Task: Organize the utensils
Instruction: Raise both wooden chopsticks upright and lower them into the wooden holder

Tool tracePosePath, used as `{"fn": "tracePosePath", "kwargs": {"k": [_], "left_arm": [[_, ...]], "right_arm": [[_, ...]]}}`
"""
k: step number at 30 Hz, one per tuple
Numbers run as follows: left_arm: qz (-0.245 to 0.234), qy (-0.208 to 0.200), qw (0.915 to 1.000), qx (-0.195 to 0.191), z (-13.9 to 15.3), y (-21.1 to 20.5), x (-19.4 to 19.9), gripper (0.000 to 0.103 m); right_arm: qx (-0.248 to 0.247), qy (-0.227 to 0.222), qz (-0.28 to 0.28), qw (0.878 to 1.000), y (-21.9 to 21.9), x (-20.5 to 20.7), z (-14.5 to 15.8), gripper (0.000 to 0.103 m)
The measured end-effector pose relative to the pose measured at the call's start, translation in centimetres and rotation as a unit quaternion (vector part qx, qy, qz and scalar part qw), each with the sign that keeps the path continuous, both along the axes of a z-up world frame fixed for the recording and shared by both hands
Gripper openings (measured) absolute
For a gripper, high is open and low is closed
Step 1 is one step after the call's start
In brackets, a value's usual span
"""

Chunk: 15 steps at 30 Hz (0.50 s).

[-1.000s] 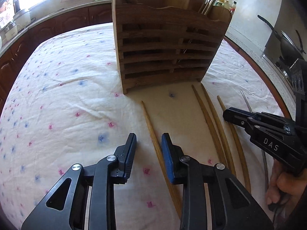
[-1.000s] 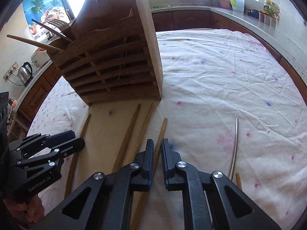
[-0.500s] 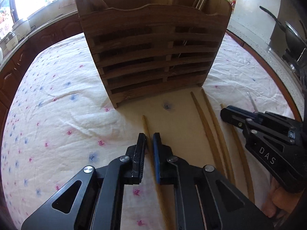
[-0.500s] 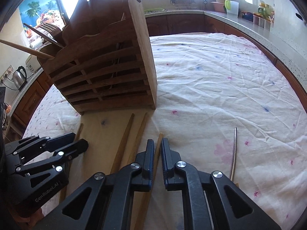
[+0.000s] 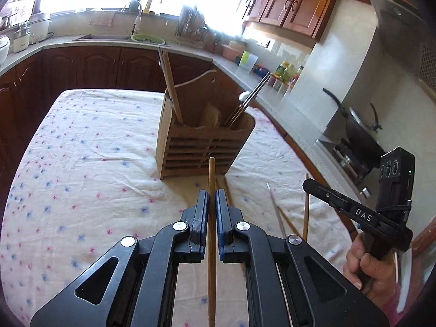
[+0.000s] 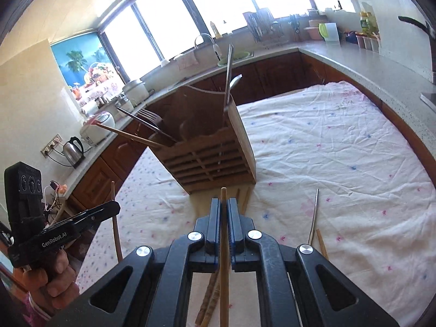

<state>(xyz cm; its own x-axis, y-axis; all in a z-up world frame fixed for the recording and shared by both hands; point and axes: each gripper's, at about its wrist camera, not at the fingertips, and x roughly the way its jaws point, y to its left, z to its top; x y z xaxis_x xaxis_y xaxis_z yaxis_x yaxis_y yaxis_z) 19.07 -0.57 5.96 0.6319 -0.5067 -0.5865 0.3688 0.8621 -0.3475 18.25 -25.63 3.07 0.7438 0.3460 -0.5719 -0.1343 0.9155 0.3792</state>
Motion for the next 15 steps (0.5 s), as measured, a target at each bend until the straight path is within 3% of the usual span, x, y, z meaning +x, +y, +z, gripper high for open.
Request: {"fn": "tracePosePath", "kwargs": {"k": [6,15], "left_arm": [[-0.006,-0.026,0.9992,-0.028,3.1,1.5,-2.7,0.005],[0.001,-0.057,0.9977,-0.036,5.0,2.4,-3.4,0.005]], "right_arm": [[0.006,-0.054,0.003,0.999,-0.5,-3.4,4.3,0.005],[-0.004,-0.101,-0.01,0.995,-1.1,-4.1,7.7,0.005]]}}
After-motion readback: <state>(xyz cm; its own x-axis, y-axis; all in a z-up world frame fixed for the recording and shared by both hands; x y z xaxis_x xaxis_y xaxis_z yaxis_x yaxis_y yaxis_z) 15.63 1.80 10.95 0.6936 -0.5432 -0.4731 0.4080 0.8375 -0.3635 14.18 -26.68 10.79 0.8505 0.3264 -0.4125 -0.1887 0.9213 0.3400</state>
